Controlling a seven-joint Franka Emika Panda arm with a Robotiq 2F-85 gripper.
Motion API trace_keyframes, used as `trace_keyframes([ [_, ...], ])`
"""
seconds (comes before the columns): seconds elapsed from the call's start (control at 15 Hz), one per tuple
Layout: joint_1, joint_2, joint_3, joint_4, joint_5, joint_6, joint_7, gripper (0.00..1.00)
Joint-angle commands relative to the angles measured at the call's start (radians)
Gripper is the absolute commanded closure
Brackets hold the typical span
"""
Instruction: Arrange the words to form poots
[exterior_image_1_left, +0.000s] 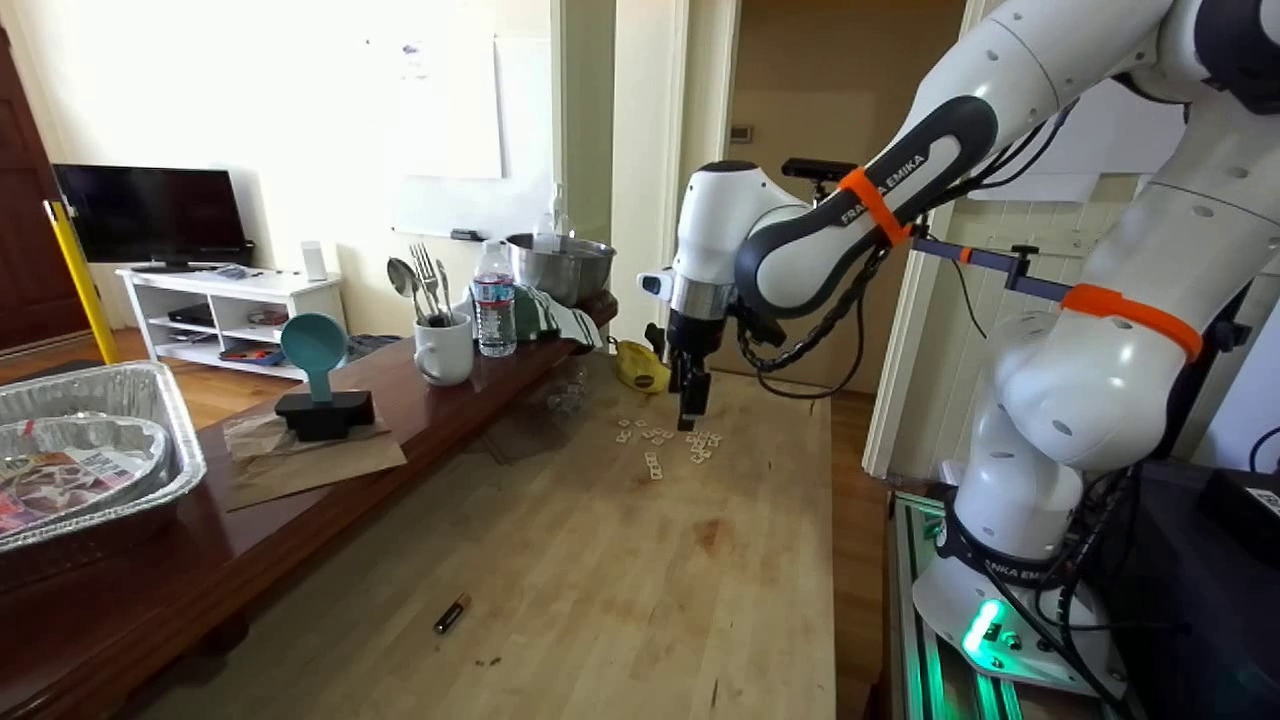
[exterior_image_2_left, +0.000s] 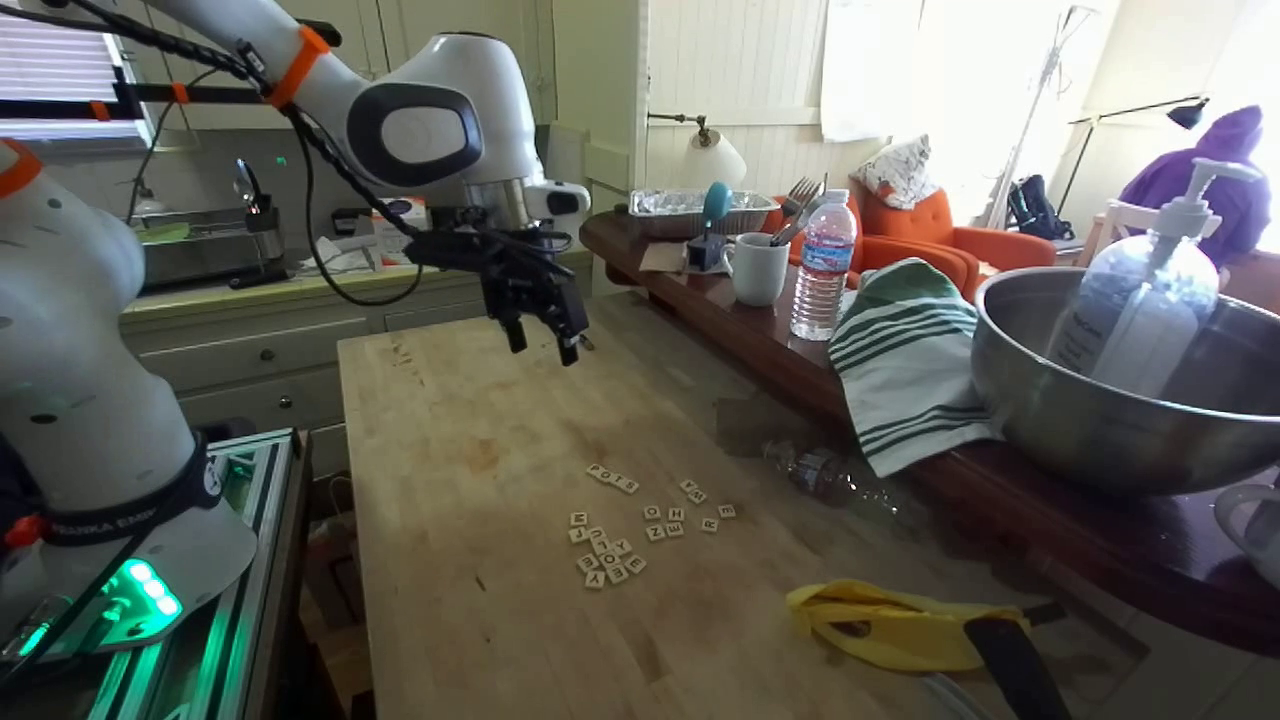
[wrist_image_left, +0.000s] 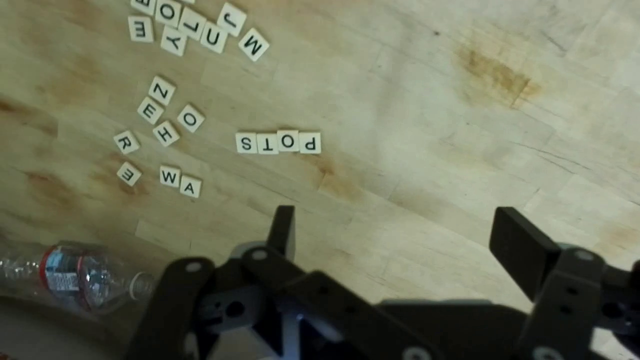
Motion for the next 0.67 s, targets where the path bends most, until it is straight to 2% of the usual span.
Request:
trace_keyframes([
  [0.0,0.013,0.098,-0.067,-0.03,0.02,0.214,-0.103,0.0],
  [0.13,0.033,0.151,-0.114,-0.026,0.092,0.281,-0.157,0.0],
  [0.27,0.033,0.202,-0.134,-0.005,0.153,0.294,-0.158,0.0],
  [0.33,0.01,0.143,-0.104,-0.029,0.102,0.264,-0.137,0.0],
  [0.6,0.007,0.187,-0.111,-0.01,0.133,0.272,-0.143,0.0],
])
